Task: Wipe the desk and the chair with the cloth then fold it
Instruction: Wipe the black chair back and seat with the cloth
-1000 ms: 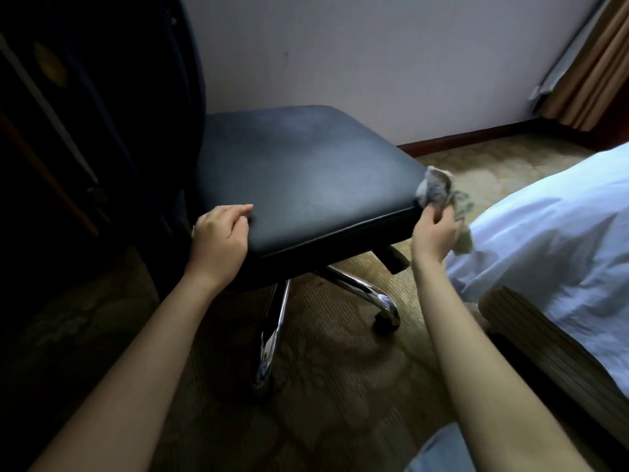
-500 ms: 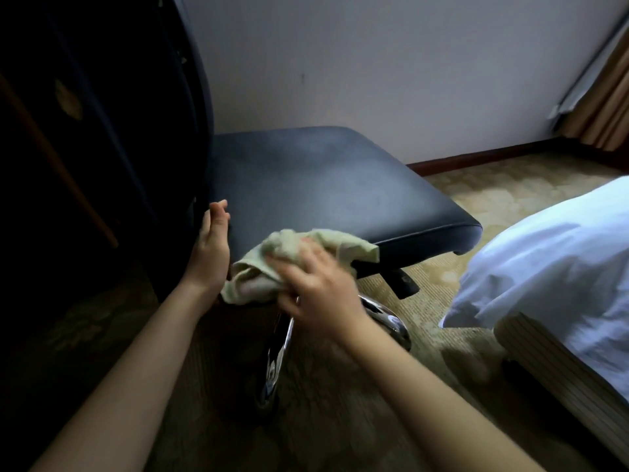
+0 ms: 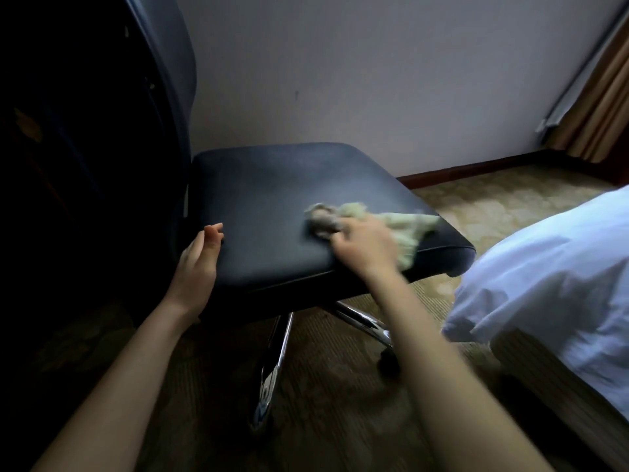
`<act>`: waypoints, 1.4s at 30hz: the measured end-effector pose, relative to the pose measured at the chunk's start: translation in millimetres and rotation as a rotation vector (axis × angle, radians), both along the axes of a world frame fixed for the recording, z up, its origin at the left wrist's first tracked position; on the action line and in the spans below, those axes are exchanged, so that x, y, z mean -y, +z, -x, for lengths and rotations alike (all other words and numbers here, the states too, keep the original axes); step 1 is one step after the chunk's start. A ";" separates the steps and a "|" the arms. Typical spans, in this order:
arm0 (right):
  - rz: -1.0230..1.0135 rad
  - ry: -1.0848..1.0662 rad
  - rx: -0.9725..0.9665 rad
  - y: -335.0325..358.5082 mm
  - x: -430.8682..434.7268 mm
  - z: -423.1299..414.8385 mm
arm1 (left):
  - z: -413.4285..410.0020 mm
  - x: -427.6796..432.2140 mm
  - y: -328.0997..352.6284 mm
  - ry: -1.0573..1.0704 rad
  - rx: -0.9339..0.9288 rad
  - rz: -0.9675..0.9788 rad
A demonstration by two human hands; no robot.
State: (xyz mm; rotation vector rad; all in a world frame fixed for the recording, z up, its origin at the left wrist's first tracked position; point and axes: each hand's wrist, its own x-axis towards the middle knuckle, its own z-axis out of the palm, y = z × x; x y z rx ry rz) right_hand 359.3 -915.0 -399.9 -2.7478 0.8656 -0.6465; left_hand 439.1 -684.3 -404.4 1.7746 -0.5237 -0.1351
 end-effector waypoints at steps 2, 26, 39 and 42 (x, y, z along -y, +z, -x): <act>0.036 0.226 -0.007 -0.3 -70.4 -21.3 | -5.8 -2.5 -1.3 0.013 -0.033 0.038; -0.096 -0.199 -0.254 10.1 34.8 -17.7 | -38.1 -6.2 -11.6 0.056 0.088 -0.132; -0.011 0.398 -0.233 19.1 -44.4 -64.3 | -53.1 -17.9 -2.9 0.036 -0.180 0.145; -0.048 0.104 -0.248 23.3 50.4 -18.1 | -59.5 -17.4 -2.4 0.038 -0.163 0.133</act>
